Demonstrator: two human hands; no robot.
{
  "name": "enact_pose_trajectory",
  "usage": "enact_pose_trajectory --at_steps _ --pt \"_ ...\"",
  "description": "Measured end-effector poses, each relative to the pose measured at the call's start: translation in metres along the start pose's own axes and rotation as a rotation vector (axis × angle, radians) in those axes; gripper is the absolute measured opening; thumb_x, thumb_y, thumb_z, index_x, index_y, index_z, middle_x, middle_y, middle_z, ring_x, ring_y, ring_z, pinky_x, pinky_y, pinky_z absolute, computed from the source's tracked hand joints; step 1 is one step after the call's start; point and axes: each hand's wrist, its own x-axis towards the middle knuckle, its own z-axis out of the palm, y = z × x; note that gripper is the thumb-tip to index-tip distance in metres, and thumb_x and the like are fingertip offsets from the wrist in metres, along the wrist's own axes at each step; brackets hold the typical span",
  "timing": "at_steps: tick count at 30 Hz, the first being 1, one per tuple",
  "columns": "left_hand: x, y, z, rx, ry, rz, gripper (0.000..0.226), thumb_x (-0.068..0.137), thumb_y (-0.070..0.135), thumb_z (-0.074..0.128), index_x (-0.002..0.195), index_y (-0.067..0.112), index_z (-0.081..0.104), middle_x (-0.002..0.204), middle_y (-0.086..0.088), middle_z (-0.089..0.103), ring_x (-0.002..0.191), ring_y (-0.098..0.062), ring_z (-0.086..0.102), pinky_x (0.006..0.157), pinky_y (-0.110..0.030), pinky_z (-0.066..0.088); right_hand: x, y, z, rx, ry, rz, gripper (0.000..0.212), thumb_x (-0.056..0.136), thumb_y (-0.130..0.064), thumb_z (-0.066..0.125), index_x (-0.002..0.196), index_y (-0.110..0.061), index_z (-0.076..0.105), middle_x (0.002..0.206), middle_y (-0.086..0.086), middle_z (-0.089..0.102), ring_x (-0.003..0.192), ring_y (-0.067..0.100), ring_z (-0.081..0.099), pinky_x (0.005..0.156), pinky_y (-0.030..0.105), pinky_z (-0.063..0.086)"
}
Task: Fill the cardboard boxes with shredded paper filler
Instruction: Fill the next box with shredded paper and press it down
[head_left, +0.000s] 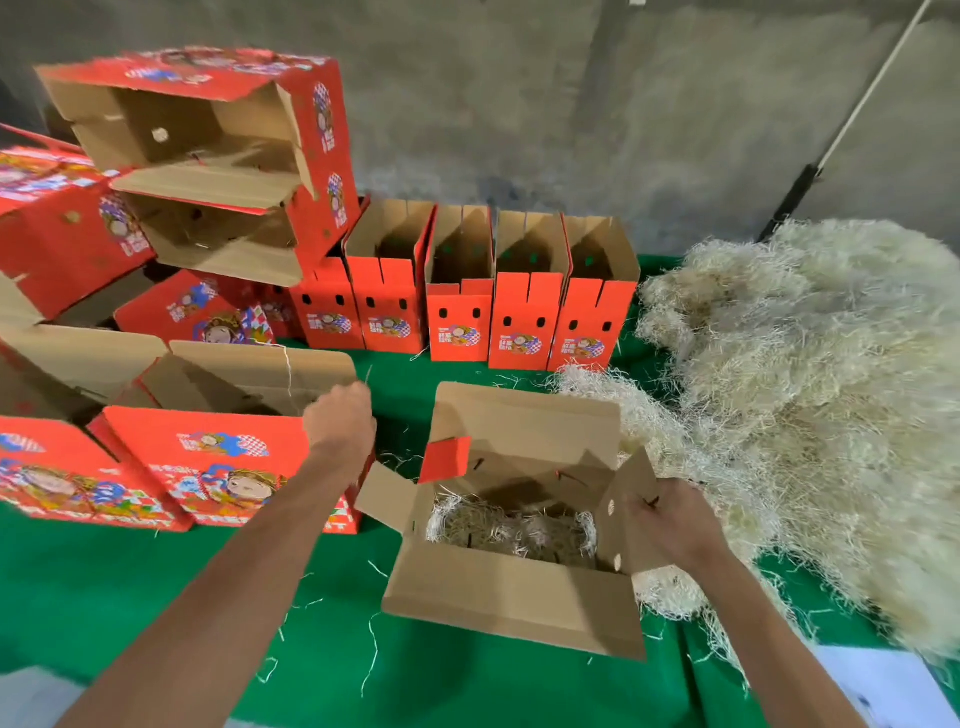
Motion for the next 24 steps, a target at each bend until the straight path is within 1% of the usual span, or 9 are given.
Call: enact_pose_trajectory --at_steps 2,4,7,12,14,16,20,22,24 --pt "0.004 0.002 0.003 -0.118 0.091 0.114 0.036 0.092 0.008 0.058 0.127 0.011 0.055 0.119 -0.013 0.065 0.111 -0.033 0.062 0.091 -0.041 0.05 -0.006 -0.002 0.003 0.062 0.004 0.004 0.032 0.095 -0.025 0.063 0.08 0.001 0.072 0.072 0.012 0.073 0.062 0.024 0.071 0.054 0.033 0.055" --pt "-0.005 0.003 0.006 -0.316 0.196 0.321 0.042 0.093 0.008 0.059 0.135 0.01 0.053 0.133 -0.009 0.058 0.124 -0.027 0.053 0.105 -0.038 0.042 -0.009 -0.003 0.007 0.137 -0.003 -0.001 0.028 0.094 -0.023 0.064 0.076 -0.002 0.072 0.07 0.009 0.073 0.061 0.021 0.071 0.054 0.035 0.057" --pt "-0.04 0.0 0.012 -0.57 0.137 0.451 0.037 0.095 0.016 0.06 0.132 0.016 0.056 0.134 0.003 0.057 0.126 -0.016 0.049 0.105 -0.031 0.038 -0.011 -0.004 0.011 0.194 -0.014 0.016 0.021 0.092 -0.02 0.066 0.075 -0.007 0.072 0.07 0.006 0.072 0.064 0.02 0.071 0.056 0.037 0.058" --pt "-0.086 -0.033 0.032 -0.637 0.068 0.307 0.041 0.094 0.023 0.063 0.133 0.019 0.054 0.128 0.003 0.057 0.116 -0.016 0.055 0.095 -0.033 0.048 -0.013 -0.004 0.017 0.284 -0.004 0.058 0.025 0.087 -0.023 0.071 0.071 -0.003 0.071 0.061 0.003 0.071 0.055 0.013 0.069 0.05 0.031 0.055" --pt "-0.093 -0.041 0.036 -0.563 0.067 0.306 0.031 0.093 0.021 0.064 0.122 0.011 0.063 0.129 0.0 0.06 0.118 -0.021 0.056 0.095 -0.037 0.048 -0.016 -0.003 0.019 0.312 -0.019 0.065 0.023 0.087 -0.022 0.071 0.072 -0.004 0.071 0.061 -0.001 0.072 0.051 0.008 0.068 0.046 0.025 0.053" --pt "-0.099 -0.042 0.041 -0.626 0.061 0.283 0.025 0.092 0.013 0.066 0.116 0.005 0.066 0.134 -0.004 0.06 0.121 -0.023 0.057 0.099 -0.037 0.046 -0.019 -0.002 0.019 0.336 -0.03 0.057 0.019 0.088 -0.021 0.073 0.072 -0.01 0.072 0.061 -0.006 0.072 0.053 0.008 0.069 0.044 0.023 0.052" --pt "-0.1 -0.038 0.036 -1.139 -0.095 0.079 0.047 0.091 0.014 0.072 0.136 0.017 0.056 0.126 0.013 0.061 0.11 0.011 0.059 0.102 -0.016 0.046 -0.027 -0.003 0.019 0.378 -0.044 0.057 0.016 0.088 -0.023 0.075 0.077 -0.011 0.073 0.063 -0.005 0.073 0.058 0.011 0.071 0.047 0.023 0.051" --pt "-0.099 -0.033 0.037 -1.25 -0.233 0.045 0.054 0.087 0.023 0.078 0.137 0.021 0.056 0.126 0.016 0.062 0.115 0.01 0.056 0.11 -0.025 0.042 -0.032 -0.005 0.021 0.418 -0.058 0.069 0.018 0.089 -0.027 0.075 0.084 -0.01 0.073 0.073 0.001 0.075 0.069 0.019 0.073 0.054 0.029 0.054" --pt "-0.104 -0.026 0.042 -1.192 -0.371 0.017 0.072 0.085 0.033 0.079 0.147 0.027 0.043 0.139 0.015 0.052 0.134 -0.003 0.046 0.117 -0.035 0.032 -0.037 -0.009 0.023 0.441 -0.07 0.059 0.022 0.09 -0.03 0.075 0.088 -0.008 0.072 0.081 0.006 0.075 0.075 0.023 0.073 0.058 0.032 0.055"
